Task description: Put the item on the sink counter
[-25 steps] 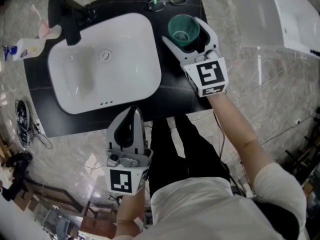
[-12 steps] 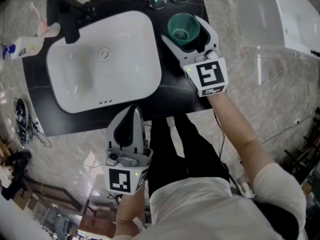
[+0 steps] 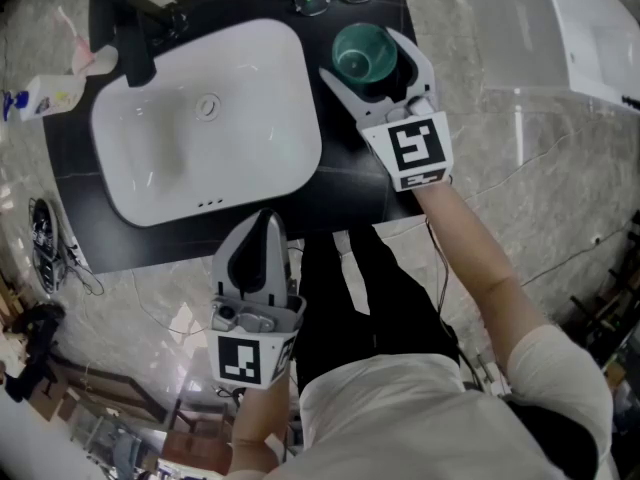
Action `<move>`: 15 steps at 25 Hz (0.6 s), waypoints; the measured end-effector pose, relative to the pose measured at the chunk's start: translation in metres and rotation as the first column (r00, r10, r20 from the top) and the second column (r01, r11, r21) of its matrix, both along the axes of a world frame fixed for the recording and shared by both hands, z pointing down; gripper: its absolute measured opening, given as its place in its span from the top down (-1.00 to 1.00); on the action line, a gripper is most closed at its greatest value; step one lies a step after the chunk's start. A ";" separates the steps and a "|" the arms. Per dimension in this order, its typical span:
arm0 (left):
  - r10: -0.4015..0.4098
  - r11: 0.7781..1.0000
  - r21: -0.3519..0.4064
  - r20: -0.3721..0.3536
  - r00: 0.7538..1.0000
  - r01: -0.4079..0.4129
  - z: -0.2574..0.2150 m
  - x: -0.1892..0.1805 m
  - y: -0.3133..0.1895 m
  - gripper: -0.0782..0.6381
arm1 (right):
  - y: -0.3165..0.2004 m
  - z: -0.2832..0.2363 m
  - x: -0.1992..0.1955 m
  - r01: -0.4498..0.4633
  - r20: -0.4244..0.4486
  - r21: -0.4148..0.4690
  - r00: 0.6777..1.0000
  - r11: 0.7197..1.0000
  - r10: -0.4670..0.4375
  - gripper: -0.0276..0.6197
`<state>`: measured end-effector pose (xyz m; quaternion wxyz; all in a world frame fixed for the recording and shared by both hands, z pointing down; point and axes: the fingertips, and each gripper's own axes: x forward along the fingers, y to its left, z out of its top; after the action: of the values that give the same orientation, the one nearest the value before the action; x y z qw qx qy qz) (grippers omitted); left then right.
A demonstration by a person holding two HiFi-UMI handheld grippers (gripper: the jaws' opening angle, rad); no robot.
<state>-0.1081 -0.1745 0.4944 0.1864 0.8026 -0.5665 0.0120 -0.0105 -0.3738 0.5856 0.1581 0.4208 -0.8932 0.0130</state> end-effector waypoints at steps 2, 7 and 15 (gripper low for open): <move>0.000 1.000 0.001 -0.002 1.000 0.000 0.000 0.000 0.001 0.78 | 0.001 0.001 0.000 0.004 0.001 -0.003 1.000 1.000 -0.004 -0.33; 0.001 1.000 -0.001 -0.006 1.000 -0.001 0.001 -0.001 0.002 0.78 | 0.001 0.000 -0.002 0.010 0.005 0.007 1.000 1.000 -0.010 -0.33; 0.007 1.000 -0.007 -0.004 1.000 -0.007 0.002 -0.003 0.007 0.78 | 0.003 -0.004 -0.004 0.019 0.020 0.015 1.000 1.000 -0.019 -0.34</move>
<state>-0.1107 -0.1671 0.4965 0.1902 0.8039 -0.5633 0.0130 -0.0142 -0.3713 0.5819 0.1461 0.4133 -0.8987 0.0092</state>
